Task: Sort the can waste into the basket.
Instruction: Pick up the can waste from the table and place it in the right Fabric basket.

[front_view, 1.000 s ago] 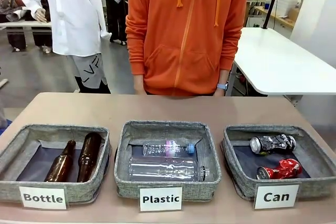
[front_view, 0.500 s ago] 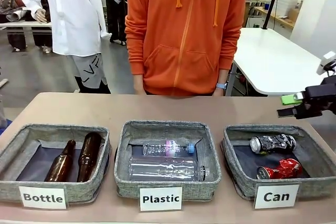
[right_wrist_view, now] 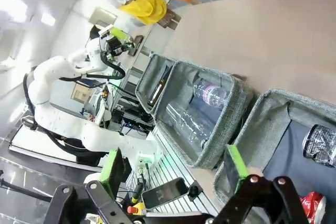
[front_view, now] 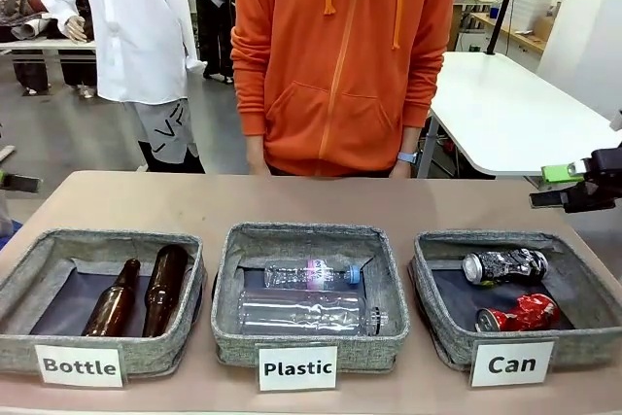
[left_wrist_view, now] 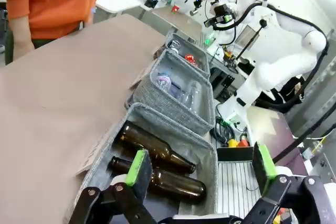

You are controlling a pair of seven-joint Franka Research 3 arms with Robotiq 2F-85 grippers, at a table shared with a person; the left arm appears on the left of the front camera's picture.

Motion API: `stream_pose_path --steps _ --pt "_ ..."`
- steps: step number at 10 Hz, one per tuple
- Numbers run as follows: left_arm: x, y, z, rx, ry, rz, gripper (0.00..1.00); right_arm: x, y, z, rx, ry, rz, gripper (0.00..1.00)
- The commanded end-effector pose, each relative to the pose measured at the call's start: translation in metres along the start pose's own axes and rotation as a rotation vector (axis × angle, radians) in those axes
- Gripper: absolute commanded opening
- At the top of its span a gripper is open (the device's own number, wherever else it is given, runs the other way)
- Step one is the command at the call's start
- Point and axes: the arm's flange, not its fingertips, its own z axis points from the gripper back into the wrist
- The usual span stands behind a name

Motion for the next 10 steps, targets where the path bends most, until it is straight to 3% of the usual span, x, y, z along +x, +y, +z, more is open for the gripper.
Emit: stream_pose_path --steps 1,10 --pt "-0.0071 0.0014 0.0168 -0.02 -0.063 -0.013 1.0 -0.0011 0.0001 -0.0008 0.005 0.006 0.02 1.0" --pt "-0.0071 0.0014 0.0168 -0.02 -0.063 -0.013 1.0 -0.0011 0.0001 -0.0008 0.005 0.006 0.02 1.0"
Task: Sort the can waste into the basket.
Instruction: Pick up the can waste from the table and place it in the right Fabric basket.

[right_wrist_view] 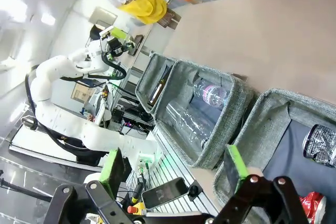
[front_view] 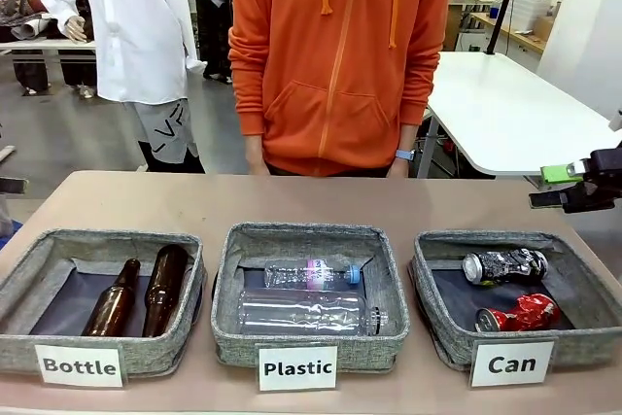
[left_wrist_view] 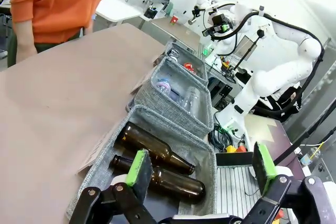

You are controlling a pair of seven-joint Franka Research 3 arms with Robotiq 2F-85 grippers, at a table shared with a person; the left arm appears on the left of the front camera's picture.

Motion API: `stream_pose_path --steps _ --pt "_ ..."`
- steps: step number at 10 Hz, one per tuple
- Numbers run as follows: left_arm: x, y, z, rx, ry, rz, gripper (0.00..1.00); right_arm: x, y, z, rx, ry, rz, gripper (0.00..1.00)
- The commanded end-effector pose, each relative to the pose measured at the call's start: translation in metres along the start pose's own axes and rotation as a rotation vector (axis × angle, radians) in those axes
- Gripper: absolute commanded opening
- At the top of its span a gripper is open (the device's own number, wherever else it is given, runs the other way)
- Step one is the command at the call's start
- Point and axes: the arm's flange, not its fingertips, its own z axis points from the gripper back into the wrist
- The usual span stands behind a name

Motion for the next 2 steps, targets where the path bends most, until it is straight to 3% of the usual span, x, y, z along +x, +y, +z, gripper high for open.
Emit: stream_pose_path --steps 1,2 --pt "0.0039 -0.0008 -0.0003 -0.01 -0.012 -0.015 1.0 -0.0011 0.0001 -0.0005 0.005 0.005 0.02 1.0" --pt "0.0039 -0.0008 -0.0003 -0.01 -0.012 -0.015 1.0 -0.0011 0.0001 -0.0005 0.005 0.005 0.02 1.0"
